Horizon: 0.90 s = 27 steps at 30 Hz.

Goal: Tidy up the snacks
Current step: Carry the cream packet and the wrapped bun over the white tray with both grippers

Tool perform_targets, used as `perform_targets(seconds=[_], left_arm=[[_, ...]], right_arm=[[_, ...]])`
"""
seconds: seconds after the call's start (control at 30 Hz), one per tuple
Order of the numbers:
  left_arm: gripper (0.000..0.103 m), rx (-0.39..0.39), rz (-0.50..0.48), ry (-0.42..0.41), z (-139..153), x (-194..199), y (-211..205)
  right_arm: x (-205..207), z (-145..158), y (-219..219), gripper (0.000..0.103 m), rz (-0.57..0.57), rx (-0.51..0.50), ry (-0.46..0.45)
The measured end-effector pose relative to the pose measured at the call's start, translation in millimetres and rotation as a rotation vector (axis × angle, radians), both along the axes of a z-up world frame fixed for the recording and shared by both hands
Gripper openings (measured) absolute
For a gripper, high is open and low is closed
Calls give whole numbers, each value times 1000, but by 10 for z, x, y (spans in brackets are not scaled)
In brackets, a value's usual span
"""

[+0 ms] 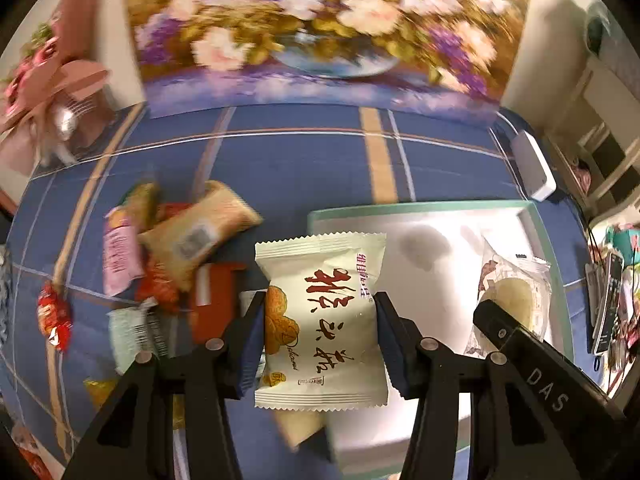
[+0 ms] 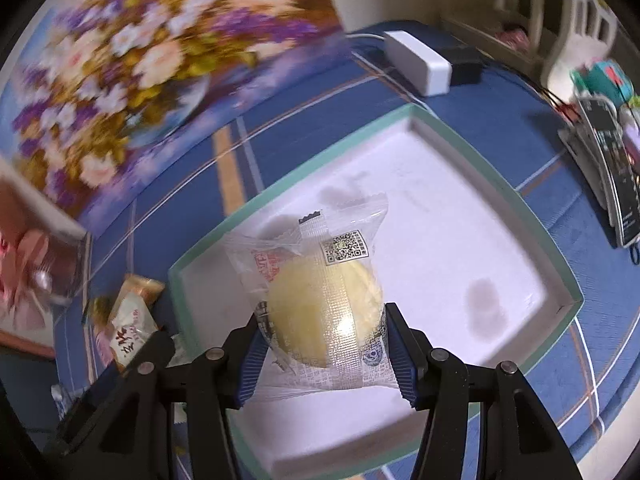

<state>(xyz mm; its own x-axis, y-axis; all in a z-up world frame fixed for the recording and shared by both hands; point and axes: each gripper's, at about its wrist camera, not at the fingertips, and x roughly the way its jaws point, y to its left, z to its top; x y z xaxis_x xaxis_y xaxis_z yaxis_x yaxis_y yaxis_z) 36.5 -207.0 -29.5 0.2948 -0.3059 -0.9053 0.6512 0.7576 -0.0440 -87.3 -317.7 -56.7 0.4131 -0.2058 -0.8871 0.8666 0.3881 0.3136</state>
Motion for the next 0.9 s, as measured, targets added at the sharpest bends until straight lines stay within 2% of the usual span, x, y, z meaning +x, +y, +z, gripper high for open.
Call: perform_targets(seconds=[0.23, 0.4, 0.53, 0.9], left_arm=[[54, 17, -44, 17, -239, -56, -366], [54, 28, -55, 26, -389, -30, -520], [54, 36, -52, 33, -499, 8, -579], [54, 52, -33, 56, -590, 65, -546]], right_arm=[[-80, -220, -322, 58, -60, 33, 23], [-65, -295, -446, 58, -63, 21, 43], [-56, -392, -505, 58, -64, 34, 63], [-50, -388, -514, 59, -57, 33, 86]])
